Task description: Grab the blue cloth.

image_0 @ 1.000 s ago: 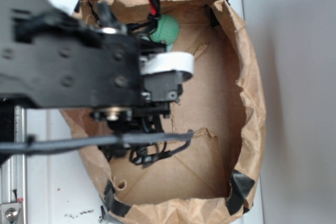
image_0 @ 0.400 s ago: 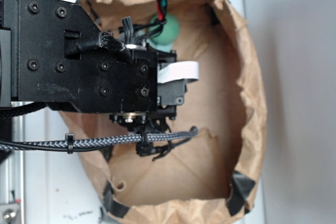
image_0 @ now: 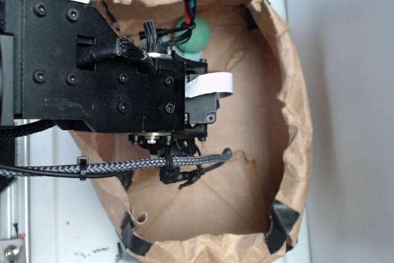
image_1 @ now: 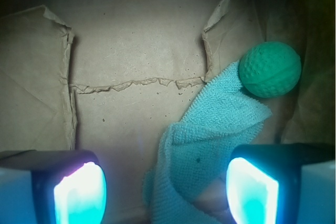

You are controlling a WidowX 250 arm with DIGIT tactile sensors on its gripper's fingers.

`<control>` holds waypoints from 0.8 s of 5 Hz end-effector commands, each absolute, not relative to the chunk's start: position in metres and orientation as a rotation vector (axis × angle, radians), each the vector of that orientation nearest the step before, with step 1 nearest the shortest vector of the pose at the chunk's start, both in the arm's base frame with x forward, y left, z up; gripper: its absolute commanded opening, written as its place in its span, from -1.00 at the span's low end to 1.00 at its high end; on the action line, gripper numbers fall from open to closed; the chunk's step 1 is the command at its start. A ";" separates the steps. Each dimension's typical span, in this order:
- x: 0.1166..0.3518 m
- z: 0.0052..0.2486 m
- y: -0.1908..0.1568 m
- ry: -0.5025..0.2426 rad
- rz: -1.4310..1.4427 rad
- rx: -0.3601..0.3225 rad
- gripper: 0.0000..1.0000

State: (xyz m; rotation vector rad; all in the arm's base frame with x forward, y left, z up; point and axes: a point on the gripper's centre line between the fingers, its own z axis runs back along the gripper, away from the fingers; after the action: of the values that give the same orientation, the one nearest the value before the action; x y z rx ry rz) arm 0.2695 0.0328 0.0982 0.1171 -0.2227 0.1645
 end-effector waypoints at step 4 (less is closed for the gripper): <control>0.280 0.048 0.047 -0.312 0.211 0.114 -1.00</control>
State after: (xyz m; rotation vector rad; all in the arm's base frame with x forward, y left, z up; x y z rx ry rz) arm 0.2753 0.0426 0.0386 0.1104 -0.2786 0.2101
